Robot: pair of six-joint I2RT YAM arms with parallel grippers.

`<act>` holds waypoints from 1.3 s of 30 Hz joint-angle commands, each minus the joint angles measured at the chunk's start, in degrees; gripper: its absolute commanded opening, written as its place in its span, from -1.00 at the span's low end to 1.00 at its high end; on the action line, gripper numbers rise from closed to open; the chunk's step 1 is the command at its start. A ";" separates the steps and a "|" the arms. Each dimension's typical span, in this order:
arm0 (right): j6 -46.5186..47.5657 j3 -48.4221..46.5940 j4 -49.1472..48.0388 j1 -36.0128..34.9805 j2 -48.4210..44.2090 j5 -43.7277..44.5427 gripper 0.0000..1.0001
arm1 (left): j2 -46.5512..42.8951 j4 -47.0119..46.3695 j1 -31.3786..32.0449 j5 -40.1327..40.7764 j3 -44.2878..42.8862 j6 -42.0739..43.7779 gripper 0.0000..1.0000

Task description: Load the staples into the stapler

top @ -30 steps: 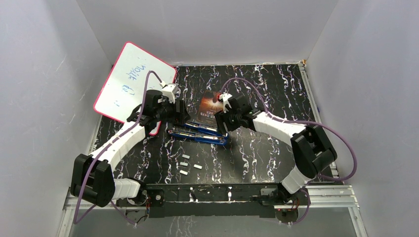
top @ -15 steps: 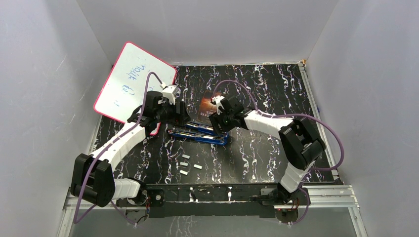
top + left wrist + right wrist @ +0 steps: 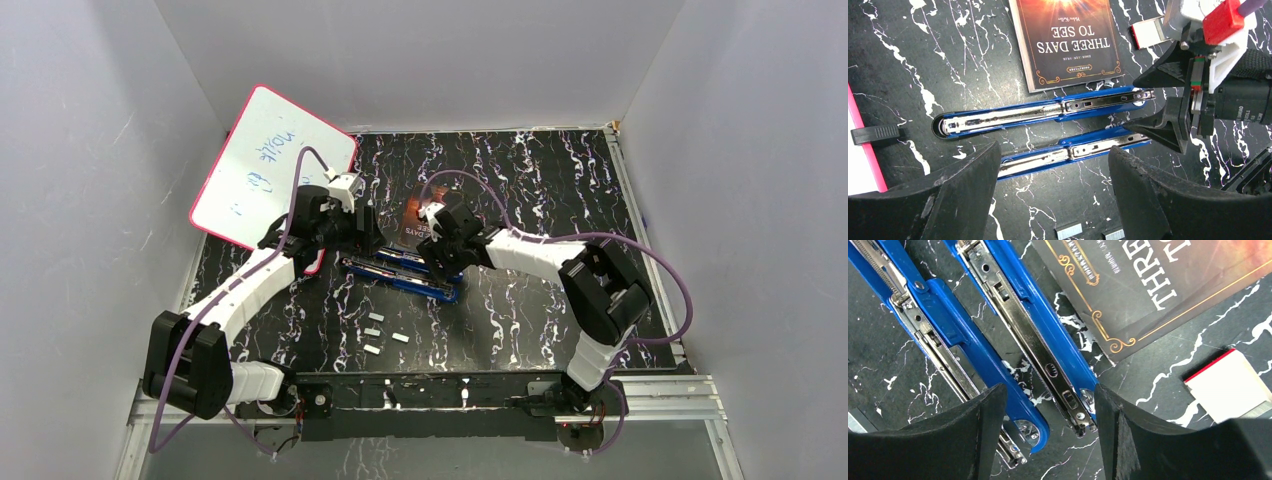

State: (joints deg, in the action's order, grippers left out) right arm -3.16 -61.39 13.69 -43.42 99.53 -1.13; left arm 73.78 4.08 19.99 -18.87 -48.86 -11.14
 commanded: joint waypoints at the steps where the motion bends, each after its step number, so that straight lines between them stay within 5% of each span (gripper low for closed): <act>1: 0.04 0.55 1.67 -1.63 -2.14 0.71 0.43 | -1.61 -0.56 -0.23 -0.53 0.82 0.30 0.55; 17: -3.08 1.99 3.51 -5.12 -7.00 -0.35 0.39 | -1.45 -1.70 -0.25 0.93 0.87 -1.25 0.55; 21: -3.59 3.31 3.26 -5.60 -11.83 6.92 0.41 | -1.90 -1.79 -1.22 5.65 -0.59 -1.96 0.56; 25: -3.84 9.11 -4.44 -6.84 -22.30 4.44 0.42 | -1.67 -5.48 -4.33 8.62 -0.11 -4.79 0.57; 27: -3.95 13.75 -9.40 -13.11 -25.20 3.27 0.39 | -2.43 -6.66 -4.94 9.24 1.55 -4.76 0.57; 32: -2.79 20.33 -20.34 -22.58 -26.94 2.40 0.35 | -3.64 -6.47 -4.87 7.61 1.24 -3.03 0.56; 39: 0.51 32.53 -41.73 -23.66 -24.47 0.14 0.31 | -5.03 -6.57 -4.90 5.71 1.65 -2.57 0.55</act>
State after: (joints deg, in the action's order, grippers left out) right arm -5.08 -32.32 -10.09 -67.35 74.08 0.21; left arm 71.48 -1.28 15.27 -11.49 -47.62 -14.39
